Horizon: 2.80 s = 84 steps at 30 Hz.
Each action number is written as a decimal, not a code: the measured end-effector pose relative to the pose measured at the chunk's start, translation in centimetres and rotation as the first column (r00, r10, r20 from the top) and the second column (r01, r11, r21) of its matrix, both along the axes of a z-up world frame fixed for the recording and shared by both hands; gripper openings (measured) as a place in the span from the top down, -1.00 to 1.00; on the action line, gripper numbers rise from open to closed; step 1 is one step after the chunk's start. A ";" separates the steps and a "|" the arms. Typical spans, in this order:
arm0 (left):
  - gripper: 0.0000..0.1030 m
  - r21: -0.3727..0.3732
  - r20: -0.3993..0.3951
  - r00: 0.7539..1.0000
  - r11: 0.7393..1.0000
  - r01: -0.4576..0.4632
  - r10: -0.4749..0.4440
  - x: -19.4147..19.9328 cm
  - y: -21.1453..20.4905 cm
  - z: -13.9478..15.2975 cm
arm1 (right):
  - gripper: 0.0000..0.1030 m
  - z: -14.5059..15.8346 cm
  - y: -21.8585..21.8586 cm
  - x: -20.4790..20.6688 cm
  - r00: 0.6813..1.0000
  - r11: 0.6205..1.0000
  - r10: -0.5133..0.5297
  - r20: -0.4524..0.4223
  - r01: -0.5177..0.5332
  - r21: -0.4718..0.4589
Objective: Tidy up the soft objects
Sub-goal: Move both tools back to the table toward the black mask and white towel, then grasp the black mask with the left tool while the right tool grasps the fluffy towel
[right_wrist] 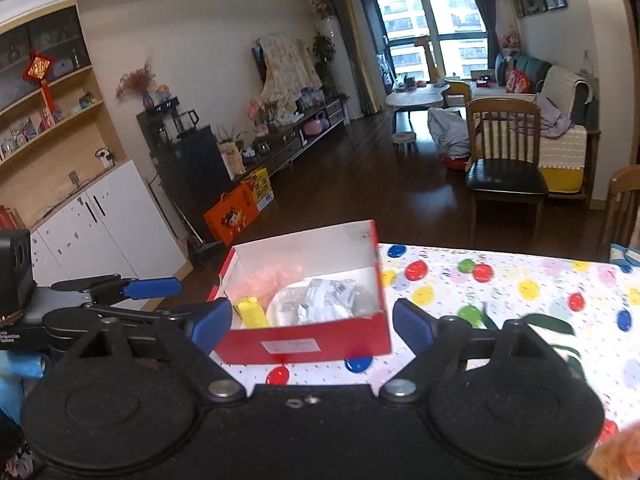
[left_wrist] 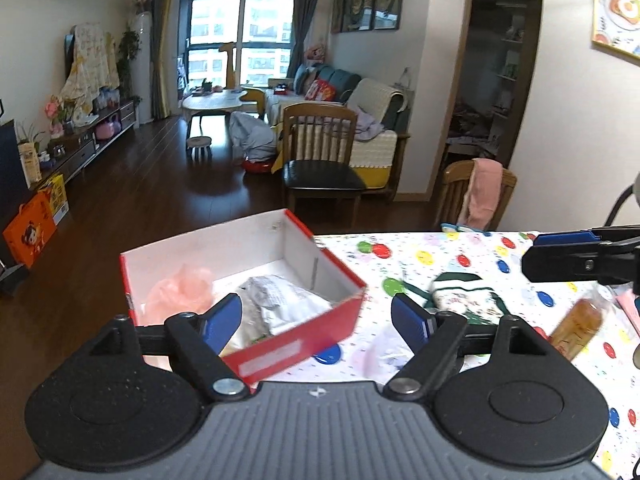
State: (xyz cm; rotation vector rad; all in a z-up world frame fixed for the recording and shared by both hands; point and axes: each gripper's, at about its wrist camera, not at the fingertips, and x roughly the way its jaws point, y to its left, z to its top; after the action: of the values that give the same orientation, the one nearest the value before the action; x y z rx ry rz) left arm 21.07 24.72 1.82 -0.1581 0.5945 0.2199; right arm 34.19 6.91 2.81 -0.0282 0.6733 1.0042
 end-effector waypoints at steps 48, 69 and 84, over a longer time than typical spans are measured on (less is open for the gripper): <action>-0.99 -0.053 -0.167 0.984 0.997 0.056 -0.064 3.2 -16.7 -16.8 | -0.90 -18.8 -14.1 -1.9 0.994 0.943 -0.104 0.022 0.105 -0.315; -0.86 -0.078 -0.277 0.960 0.997 0.021 -0.041 5.9 -15.6 -20.9 | -0.56 -22.5 -10.7 0.8 0.998 0.911 -0.069 -0.006 0.061 -0.408; 0.15 -0.074 -0.297 0.954 0.997 0.005 -0.027 5.9 -15.0 -20.3 | 0.16 -22.1 -9.6 -1.0 0.999 0.896 0.006 0.050 0.017 -0.443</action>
State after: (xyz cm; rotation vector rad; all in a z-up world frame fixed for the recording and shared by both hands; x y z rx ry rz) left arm 26.95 9.73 -18.43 -0.1924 0.9050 0.2079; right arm 33.21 -2.71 -19.31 -0.4516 0.8454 0.8231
